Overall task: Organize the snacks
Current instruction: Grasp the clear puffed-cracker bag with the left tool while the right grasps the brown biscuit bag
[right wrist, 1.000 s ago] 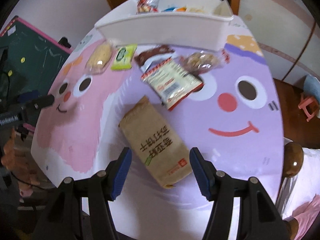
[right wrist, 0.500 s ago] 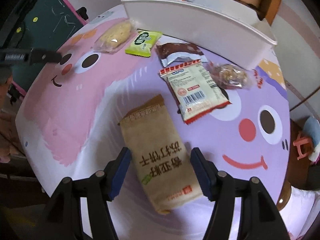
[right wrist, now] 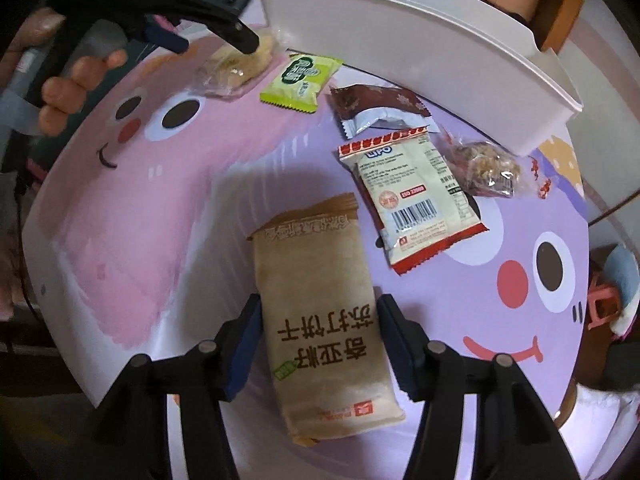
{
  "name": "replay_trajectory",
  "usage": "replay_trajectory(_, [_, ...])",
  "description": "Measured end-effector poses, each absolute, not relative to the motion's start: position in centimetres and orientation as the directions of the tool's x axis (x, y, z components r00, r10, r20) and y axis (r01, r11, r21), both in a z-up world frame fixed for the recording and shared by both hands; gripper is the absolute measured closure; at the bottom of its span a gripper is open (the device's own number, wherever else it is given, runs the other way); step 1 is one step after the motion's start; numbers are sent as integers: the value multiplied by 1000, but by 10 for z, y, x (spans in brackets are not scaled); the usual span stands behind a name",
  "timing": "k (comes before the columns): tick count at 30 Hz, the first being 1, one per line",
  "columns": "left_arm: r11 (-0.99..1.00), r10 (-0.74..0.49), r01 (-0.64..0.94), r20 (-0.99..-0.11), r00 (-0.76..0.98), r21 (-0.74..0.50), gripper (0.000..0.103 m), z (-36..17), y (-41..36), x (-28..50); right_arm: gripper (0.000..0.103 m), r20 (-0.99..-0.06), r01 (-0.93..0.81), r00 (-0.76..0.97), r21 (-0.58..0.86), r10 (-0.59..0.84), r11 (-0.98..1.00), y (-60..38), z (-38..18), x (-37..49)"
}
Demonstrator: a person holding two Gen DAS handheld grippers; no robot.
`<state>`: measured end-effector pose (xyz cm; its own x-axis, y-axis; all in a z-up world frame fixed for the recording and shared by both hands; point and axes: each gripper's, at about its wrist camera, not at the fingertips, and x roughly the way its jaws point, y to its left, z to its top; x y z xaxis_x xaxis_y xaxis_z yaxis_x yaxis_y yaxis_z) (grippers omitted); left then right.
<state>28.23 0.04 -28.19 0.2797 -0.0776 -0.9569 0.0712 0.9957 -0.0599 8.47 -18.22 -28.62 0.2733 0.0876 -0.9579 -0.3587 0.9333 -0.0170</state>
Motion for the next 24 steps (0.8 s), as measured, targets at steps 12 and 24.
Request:
replay_trajectory(12, [997,-25,75,-967,254,-6,47,-302,-7,275,48,-955,-235,259,83,145,968,-191,-283,98])
replay_trajectory(24, [998,5,63,-948,317,26,48,-233,-8,209,48,-922,-99,308,214,234,972,-203,-250,119])
